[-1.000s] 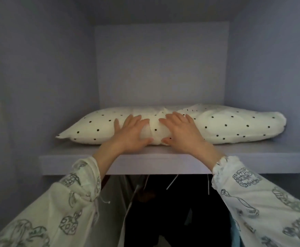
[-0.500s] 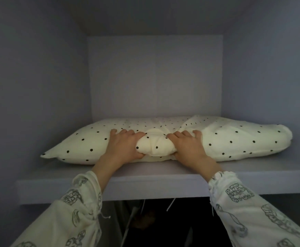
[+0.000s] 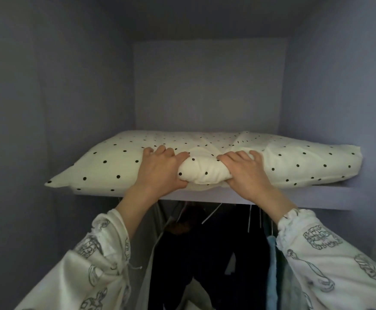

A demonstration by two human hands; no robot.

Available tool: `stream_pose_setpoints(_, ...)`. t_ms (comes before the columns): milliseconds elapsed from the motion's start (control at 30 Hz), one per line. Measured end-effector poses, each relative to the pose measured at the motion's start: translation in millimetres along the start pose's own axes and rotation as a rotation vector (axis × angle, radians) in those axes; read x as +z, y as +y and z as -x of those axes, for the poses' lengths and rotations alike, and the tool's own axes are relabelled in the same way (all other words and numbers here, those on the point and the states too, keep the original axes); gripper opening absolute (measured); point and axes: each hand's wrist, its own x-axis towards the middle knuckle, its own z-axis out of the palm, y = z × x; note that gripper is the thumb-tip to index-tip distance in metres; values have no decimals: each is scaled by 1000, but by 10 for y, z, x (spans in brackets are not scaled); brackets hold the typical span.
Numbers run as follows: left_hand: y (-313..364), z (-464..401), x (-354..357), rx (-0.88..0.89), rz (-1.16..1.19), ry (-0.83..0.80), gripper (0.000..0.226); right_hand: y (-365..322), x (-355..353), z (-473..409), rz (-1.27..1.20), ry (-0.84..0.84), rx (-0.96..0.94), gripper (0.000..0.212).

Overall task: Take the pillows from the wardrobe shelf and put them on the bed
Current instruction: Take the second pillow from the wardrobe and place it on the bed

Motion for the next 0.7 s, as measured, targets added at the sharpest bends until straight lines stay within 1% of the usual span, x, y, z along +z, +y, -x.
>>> stream_pose_setpoints(167,364,511,-298,-61,4,-20,66,-50,-220,464,-60,59,-69,46)
stream_pose_setpoints(267,570,799,-355,-62,4,-35,73,-76,-299,713,-41,70,-109,57)
stream_pose_setpoints(367,624,925,-378,-54,70,-89,76,-91,-328,879,-17,74,-131,65)
stream_pose_setpoints(467,563,862,-388,-35,172,-147,66,-92,-321,953,7,25,-134,66)
stream_pose_setpoints(567,488,648,-345,-21,208,-248,59,-94,-294,980,-3,-4,-111,68)
stream_pose_setpoints(633,428,461,-297,-53,229,-317,58,-89,-287,992,-23,-15,-112,66)
stream_pose_setpoints(700,366,333,-206,-112,231,-349,60,-74,-296,1016,-18,-59,-125,62)
